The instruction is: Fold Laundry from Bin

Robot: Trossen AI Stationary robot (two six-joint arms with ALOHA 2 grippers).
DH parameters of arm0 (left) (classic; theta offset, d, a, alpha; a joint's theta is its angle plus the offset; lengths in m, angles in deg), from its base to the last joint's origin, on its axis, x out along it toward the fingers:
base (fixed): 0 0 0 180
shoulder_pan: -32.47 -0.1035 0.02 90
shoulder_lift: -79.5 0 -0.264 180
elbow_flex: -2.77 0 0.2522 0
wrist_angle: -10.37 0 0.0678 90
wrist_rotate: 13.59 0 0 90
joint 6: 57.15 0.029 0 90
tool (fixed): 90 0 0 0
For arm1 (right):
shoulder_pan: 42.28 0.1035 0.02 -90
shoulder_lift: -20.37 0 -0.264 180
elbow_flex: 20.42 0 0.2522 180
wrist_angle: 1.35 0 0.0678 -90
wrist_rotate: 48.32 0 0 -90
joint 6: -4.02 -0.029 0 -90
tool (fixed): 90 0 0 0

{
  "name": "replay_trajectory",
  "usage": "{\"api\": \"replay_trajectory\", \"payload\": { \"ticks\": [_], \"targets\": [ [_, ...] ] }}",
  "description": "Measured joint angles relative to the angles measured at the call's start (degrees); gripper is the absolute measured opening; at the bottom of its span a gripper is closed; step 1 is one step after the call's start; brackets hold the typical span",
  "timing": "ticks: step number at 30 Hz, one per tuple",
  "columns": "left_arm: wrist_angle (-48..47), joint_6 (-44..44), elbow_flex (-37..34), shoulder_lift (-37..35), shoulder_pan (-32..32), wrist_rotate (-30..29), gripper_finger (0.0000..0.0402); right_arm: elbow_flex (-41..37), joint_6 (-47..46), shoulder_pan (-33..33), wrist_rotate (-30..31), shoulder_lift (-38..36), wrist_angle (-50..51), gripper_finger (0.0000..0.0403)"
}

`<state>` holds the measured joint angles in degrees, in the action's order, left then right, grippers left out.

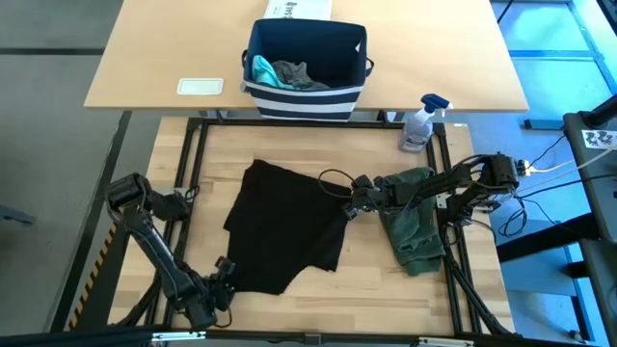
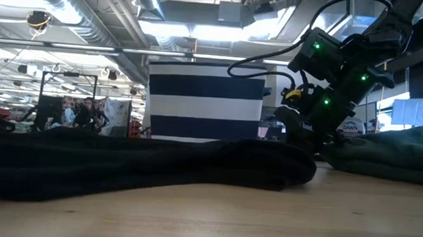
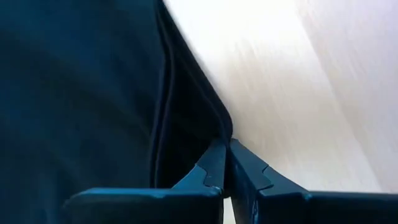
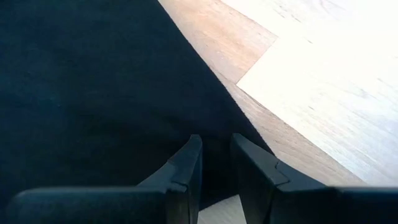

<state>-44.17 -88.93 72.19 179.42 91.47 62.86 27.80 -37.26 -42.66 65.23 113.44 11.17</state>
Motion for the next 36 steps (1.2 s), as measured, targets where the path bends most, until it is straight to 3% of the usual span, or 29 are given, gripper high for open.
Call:
{"api": "replay_trajectory", "payload": {
  "ticks": [13, 21, 27, 31, 36],
  "targets": [
    [-1.6, -2.8, -0.3, -0.1, 1.0, 2.2, 0.0002, 0.0, 0.0, 0.0, 0.2, 0.0, 0.1, 0.0088],
    [4.7, -4.2, -0.2, -0.2, 1.0, 12.6, 0.0062, 0.0, 0.9, 0.0, -1.0, 0.0, -0.2, 0.0088],
    [3.1, -2.2, 3.8, -0.8, 1.2, 16.5, 0.0087, 0.0, 2.1, 0.0, -2.3, 0.0, -1.2, 0.0088],
    [2.4, -0.1, 6.3, -2.6, 1.1, 13.5, 0.0088, 0.0, 2.5, -0.1, -2.9, 0.0, -1.4, 0.0088],
    [0.2, 2.1, 7.2, -5.9, 1.1, -0.9, 0.0079, -0.1, 2.7, 0.7, -4.4, 0.0, -3.2, 0.0088]
  ]
}}
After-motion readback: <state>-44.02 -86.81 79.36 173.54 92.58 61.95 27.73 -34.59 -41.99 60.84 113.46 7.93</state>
